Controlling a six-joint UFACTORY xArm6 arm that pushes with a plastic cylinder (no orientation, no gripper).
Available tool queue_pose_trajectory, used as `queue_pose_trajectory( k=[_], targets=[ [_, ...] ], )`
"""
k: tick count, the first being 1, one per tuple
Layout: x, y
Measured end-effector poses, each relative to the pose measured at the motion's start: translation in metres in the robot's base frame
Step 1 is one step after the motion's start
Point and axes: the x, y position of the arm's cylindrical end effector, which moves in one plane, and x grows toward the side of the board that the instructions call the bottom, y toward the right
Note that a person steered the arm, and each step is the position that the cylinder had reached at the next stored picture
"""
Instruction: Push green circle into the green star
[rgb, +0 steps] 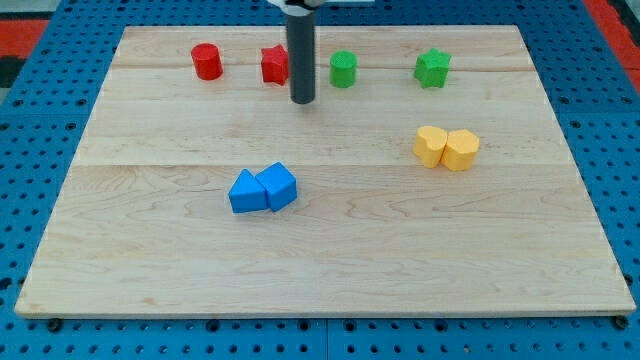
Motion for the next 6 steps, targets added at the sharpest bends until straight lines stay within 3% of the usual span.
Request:
queue_pose_trajectory(
  k=[3, 6],
  targets=[
    [-0.047, 0.021],
    [-0.048, 0.127]
  ],
)
